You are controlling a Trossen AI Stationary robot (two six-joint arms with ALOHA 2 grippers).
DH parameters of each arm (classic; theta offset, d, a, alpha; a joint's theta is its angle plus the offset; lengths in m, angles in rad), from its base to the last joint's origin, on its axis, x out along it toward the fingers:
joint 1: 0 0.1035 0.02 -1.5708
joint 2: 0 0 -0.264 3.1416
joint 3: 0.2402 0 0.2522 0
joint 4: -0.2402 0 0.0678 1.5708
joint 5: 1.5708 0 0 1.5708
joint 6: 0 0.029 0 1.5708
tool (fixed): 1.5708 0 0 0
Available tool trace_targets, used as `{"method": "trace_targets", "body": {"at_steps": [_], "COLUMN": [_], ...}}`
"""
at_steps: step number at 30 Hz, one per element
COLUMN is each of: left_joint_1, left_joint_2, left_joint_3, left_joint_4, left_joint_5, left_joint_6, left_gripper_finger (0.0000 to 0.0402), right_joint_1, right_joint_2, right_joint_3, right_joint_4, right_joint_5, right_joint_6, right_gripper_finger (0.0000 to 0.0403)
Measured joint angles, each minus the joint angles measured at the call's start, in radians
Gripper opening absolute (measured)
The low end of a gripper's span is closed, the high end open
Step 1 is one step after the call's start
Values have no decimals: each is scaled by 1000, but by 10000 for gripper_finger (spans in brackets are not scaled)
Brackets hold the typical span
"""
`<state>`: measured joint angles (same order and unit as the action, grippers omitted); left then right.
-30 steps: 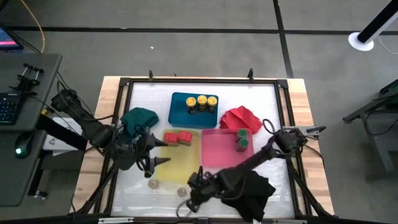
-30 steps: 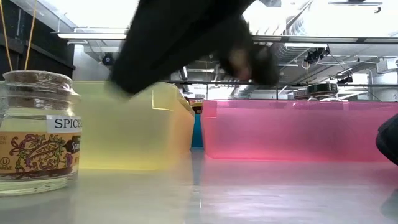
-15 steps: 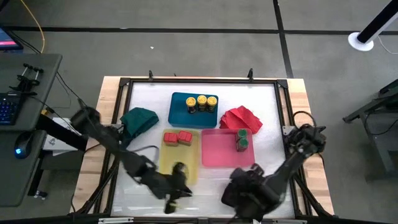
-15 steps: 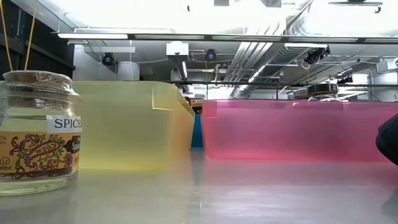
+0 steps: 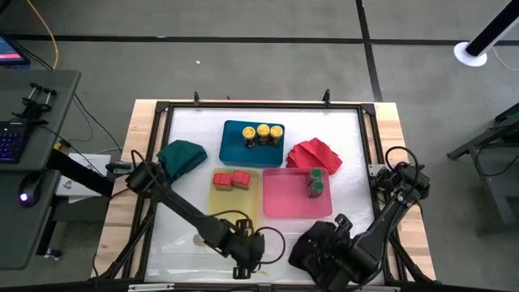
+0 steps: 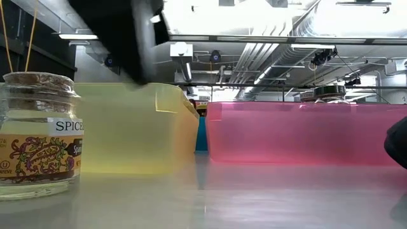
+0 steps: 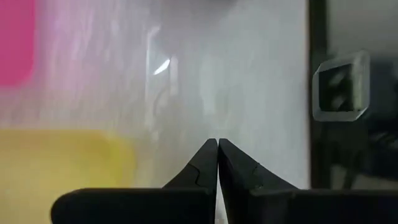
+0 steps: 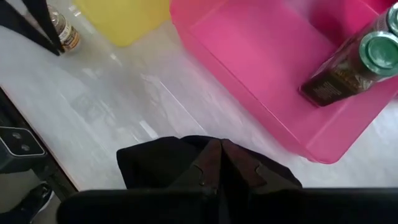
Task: Sort spices by type
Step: Adjust the brown spice bottles on the table
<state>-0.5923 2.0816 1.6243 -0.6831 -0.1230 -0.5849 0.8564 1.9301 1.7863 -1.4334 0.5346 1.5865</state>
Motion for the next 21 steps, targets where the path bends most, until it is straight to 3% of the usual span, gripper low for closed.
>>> {"method": "trace_targets", "body": {"at_steps": [10, 21], "left_joint_1": [-38, -79], "left_joint_2": [3, 4], "left_joint_3": [-7, -40], "left_joint_4": [-120, -222], "left_joint_5": [-44, -44], "left_joint_6": [17, -120], "left_gripper_finger": [0, 0], "right_joint_1": [4, 4], "right_joint_2": [0, 0], "right_joint_3": [0, 0], "right_joint_4": [1, 4], "right_joint_5": [16, 30], "right_joint_6": [-24, -21], "right_gripper_finger": [0, 0]}}
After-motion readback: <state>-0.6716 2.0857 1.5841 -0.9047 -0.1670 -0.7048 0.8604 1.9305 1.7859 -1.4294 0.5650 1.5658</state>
